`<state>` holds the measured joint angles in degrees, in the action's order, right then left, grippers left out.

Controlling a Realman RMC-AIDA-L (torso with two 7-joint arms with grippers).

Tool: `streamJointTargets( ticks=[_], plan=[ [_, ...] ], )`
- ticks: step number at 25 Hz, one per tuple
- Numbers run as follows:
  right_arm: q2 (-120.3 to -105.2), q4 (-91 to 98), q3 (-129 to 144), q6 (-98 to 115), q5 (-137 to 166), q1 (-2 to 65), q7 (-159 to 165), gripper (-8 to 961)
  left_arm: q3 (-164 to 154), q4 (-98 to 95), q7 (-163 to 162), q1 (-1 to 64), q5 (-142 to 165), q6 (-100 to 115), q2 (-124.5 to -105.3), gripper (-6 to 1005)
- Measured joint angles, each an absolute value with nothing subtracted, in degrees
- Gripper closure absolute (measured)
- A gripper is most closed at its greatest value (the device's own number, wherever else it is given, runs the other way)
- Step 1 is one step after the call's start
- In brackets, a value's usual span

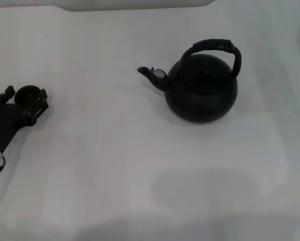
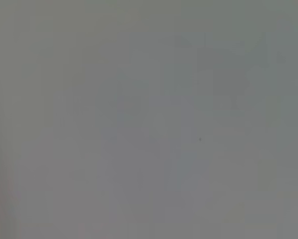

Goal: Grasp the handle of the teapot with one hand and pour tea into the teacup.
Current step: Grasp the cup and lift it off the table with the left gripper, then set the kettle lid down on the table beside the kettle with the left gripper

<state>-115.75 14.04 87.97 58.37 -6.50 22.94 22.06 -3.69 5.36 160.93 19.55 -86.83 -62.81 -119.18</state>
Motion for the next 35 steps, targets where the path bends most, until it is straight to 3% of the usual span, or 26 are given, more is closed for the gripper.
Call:
streamJointTargets(
  ticks=[11, 27, 35],
  plan=[
    [-115.68, 14.06, 87.97, 58.37, -6.50, 22.94, 22.06, 295, -3.69, 5.36, 160.93, 19.51, -86.83, -61.68, -119.18, 138],
    [-115.66, 14.00, 87.97, 58.36, -6.50, 22.94, 22.06, 296, -3.77, 5.44, 160.82, 19.83, -85.48, -62.42, -119.20, 297],
    [-115.72, 14.06, 87.97, 58.36, -6.50, 22.94, 22.06, 296, -3.79, 6.80, 160.95, 23.64, -70.18, -63.39, -119.29, 296]
  ],
)
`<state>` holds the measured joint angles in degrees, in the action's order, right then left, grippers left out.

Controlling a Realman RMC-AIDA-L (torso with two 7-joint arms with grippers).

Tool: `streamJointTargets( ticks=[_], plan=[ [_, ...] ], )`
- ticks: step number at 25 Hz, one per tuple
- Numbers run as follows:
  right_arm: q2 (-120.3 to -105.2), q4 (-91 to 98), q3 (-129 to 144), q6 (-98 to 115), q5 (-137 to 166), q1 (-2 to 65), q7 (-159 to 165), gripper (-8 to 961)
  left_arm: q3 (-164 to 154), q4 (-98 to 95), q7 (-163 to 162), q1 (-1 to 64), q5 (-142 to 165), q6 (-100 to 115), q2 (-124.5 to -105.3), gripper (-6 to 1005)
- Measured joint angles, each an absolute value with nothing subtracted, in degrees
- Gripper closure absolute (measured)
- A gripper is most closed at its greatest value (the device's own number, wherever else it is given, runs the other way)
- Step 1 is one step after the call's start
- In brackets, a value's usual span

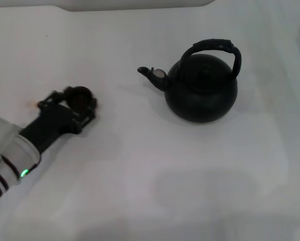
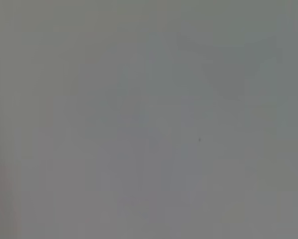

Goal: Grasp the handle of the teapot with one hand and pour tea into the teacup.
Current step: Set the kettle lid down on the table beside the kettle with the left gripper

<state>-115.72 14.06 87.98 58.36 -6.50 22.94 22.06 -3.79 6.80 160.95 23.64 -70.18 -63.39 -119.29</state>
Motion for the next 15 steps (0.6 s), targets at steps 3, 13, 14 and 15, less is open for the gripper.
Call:
streamJointTargets(
  ticks=[3, 13, 14, 15],
  plan=[
    [-115.75, 14.05, 87.97, 58.36, -6.50, 22.94, 22.06, 296, -3.78, 6.81, 161.00, 24.54, -66.08, -63.25, -119.27, 296],
    [-115.75, 13.98, 88.07, 58.36, -6.50, 22.94, 22.06, 296, -3.70, 7.49, 161.01, 26.19, -60.36, -61.70, -119.41, 298],
    [-115.75, 14.00, 88.07, 58.36, -6.50, 22.94, 22.06, 296, -3.67, 7.64, 161.01, 26.35, -60.27, -61.28, -119.37, 298],
    [-115.75, 14.00, 88.07, 58.36, -6.50, 22.94, 22.06, 296, -3.65, 7.77, 161.00, 26.48, -60.27, -60.86, -119.38, 297]
  ],
)
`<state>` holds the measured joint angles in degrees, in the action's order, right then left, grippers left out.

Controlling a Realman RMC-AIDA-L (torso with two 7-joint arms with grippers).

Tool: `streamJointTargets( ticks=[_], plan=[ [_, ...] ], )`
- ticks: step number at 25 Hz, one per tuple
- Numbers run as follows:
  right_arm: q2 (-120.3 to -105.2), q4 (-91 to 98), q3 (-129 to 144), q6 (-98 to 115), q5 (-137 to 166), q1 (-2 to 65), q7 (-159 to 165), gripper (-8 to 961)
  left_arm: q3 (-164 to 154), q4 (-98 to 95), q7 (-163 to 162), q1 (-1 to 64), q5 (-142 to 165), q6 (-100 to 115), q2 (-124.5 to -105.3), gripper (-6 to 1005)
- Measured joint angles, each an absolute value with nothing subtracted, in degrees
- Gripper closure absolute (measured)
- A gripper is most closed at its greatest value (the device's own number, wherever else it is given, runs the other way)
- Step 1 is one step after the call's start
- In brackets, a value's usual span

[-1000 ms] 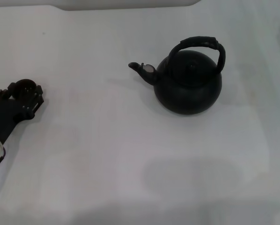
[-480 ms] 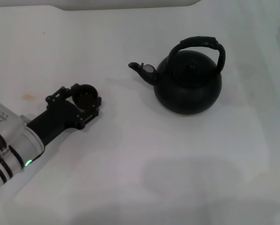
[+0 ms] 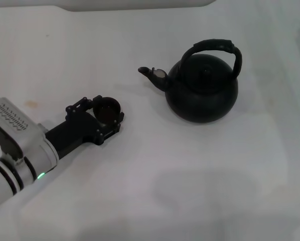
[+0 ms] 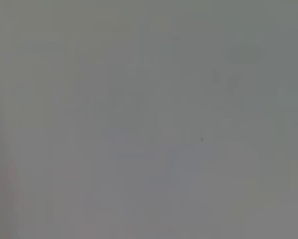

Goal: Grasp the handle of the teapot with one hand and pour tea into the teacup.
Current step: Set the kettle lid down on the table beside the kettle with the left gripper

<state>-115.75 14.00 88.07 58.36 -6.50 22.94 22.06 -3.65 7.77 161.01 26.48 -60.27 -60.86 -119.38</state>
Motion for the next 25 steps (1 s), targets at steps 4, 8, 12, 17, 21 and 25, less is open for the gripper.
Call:
streamJointTargets(
  ticks=[4, 8, 12, 17, 21, 25],
  plan=[
    [-115.75, 14.03, 88.05, 58.36, -6.50, 22.94, 22.06, 296, -3.77, 8.21, 161.02, 26.56, -59.94, -59.60, -119.45, 297],
    [-115.75, 14.06, 87.97, 58.36, -6.50, 22.94, 22.06, 296, -3.70, 8.33, 161.03, 26.47, -59.88, -59.89, -119.43, 298],
    [-115.75, 14.07, 87.97, 58.36, -6.50, 22.94, 22.06, 297, -3.56, 8.38, 161.03, 26.44, -59.86, -60.23, -119.37, 300],
    [-115.75, 14.07, 87.97, 58.36, -6.50, 22.90, 22.06, 297, -3.46, 8.36, 161.03, 26.28, -59.86, -61.45, -119.34, 303],
    [-115.70, 14.07, 87.97, 58.36, -6.50, 22.85, 22.06, 297, -3.40, 8.34, 161.02, 26.20, -60.07, -61.78, -119.22, 268],
    [-115.66, 14.07, 87.97, 58.36, -6.50, 22.85, 22.06, 297, -3.30, 8.35, 161.01, 26.16, -60.13, -62.83, -119.18, 166]
  ],
)
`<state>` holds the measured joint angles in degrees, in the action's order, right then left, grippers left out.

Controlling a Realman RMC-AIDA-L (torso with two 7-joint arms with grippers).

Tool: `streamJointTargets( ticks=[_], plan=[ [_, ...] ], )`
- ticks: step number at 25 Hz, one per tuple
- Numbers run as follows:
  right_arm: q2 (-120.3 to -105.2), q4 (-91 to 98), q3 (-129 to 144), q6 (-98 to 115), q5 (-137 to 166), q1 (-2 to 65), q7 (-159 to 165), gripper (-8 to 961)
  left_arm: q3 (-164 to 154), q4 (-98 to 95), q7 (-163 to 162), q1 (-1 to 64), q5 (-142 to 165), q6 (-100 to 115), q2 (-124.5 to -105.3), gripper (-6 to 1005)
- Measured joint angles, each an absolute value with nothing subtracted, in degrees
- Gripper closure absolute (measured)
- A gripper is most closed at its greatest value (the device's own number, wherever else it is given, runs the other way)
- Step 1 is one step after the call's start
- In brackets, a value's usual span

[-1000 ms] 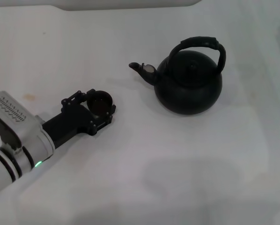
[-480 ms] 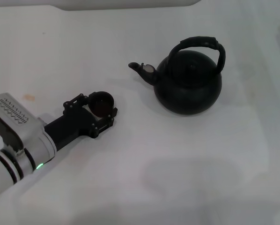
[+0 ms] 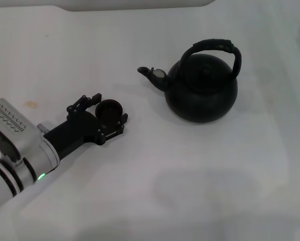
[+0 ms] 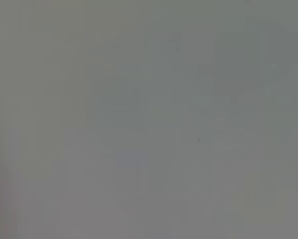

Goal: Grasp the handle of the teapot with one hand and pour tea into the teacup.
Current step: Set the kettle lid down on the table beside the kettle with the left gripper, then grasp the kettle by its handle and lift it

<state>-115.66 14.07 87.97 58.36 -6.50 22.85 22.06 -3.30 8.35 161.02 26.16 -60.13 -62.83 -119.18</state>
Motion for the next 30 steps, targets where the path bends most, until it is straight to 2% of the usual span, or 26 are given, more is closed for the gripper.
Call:
streamJointTargets(
  ticks=[1, 20, 30],
  plan=[
    [-115.66, 14.07, 87.97, 58.36, -6.50, 22.85, 22.06, 297, -3.30, 8.29, 161.02, 26.09, -60.14, -63.67, -119.18, 127],
    [-115.78, 13.49, 88.49, 62.71, -6.09, 22.07, 26.35, 297, 12.47, 4.52, 160.95, 19.55, -60.91, -78.80, -119.00, 126],
    [-114.52, 14.36, 97.63, 66.09, -4.32, 19.10, 34.77, 298, 19.71, 4.58, 161.30, 15.84, -79.10, -84.02, -119.41, 127]
  ],
)
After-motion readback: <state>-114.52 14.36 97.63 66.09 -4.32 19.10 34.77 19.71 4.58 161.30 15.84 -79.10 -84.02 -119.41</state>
